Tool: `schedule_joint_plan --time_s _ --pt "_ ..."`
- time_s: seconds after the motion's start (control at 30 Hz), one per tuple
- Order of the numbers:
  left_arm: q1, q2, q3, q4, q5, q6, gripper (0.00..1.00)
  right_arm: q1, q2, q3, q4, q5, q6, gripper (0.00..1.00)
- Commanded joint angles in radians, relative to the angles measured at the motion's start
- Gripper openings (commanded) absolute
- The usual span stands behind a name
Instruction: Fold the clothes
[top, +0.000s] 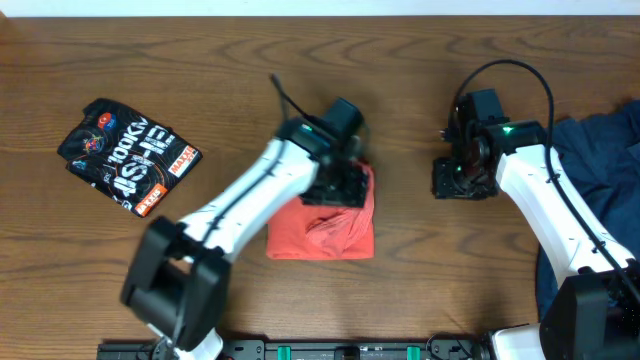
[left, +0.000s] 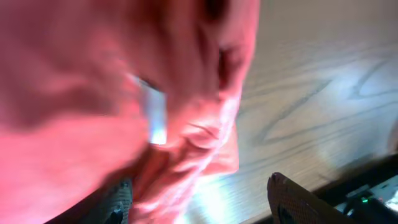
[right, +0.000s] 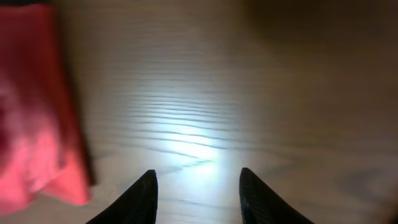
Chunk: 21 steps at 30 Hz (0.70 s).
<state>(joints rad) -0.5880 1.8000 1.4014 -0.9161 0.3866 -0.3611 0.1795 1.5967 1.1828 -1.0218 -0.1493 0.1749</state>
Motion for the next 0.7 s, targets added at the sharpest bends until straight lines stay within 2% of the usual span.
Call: schedule_joint_plan --time_s 0.0,0.13,0.3,0.43,0.57,0.63,0.67 --pt "0.114 -0.096 0.048 0.021 -0.019 0.065 0.75 0.005 0.001 0.0 0.04 -0.365 -0.21 0.41" --pt "0.265 -0.11 0.046 0.117 -0.099 0.065 0.77 0.06 0.001 0.0 0.148 -0.618 -0.258 0.43" --pt "0.369 -0.05 0.029 0.174 -0.101 0.064 0.77 0.192 0.014 0.0 0.277 -0.626 -0.221 0.43" --pt "0.386 0.042 0.027 0.157 -0.05 0.065 0.77 0.304 0.065 0.0 0.349 -0.625 -0.201 0.43" --pt "0.373 0.121 0.027 0.12 -0.034 0.065 0.77 0.371 0.149 0.0 0.344 -0.625 -0.175 0.43" --pt "0.363 0.159 0.027 0.087 -0.034 0.065 0.77 0.391 0.195 0.0 0.308 -0.622 -0.176 0.39" --pt "0.358 0.177 0.027 0.062 -0.035 0.065 0.77 0.396 0.214 0.0 0.28 -0.605 -0.176 0.34"
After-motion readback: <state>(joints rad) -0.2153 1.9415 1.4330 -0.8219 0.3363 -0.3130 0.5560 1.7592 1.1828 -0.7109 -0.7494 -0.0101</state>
